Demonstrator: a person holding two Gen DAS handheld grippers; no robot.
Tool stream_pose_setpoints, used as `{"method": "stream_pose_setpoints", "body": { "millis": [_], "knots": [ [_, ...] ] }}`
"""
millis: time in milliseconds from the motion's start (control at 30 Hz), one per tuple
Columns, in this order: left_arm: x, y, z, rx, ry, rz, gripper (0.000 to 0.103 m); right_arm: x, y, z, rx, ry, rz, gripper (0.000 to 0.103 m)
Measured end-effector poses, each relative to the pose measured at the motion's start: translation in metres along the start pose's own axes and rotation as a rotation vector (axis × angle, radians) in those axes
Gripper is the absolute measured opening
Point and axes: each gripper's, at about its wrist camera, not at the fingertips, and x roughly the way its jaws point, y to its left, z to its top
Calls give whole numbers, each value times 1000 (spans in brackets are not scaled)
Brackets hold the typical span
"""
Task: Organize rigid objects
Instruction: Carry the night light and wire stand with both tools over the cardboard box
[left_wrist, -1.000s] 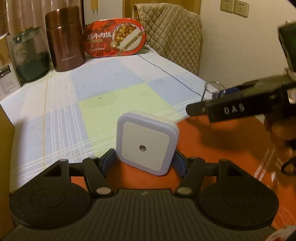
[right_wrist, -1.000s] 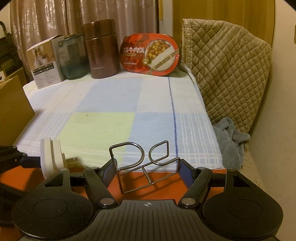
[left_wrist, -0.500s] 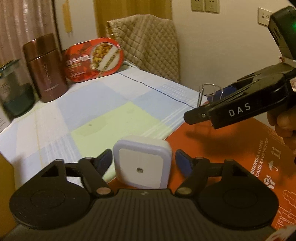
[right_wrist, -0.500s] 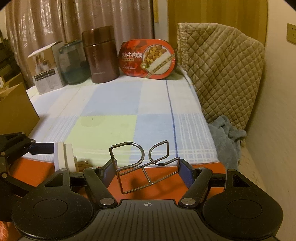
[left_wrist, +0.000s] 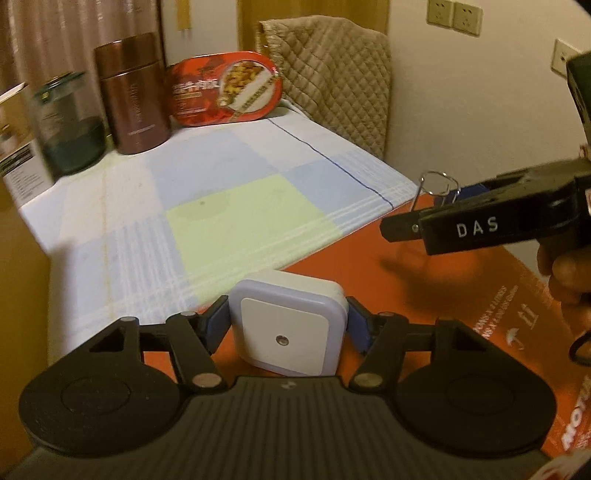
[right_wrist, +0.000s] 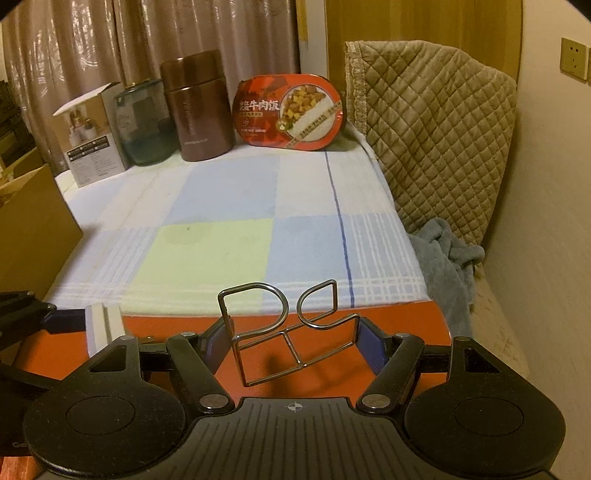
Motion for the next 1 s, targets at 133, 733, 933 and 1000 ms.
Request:
{"method": "stream_pose_setpoints", "body": {
  "millis": [133,733,933,1000],
  "knots": [
    [-28,-2,-7,-48,-13,26,60,-17,9,-8,-2,-9,8,68],
    [-169,-7,-42,-130,-47,110,61,-120,70,-66,63,-46,74,68],
    [-203,-8,-49,-142,-66,119,61,-148,96,-80,50,-37,94,68],
    [-213,-8,-53,-145,-72,121,61,-155,103,-83,38,-38,97,68]
  ]
}}
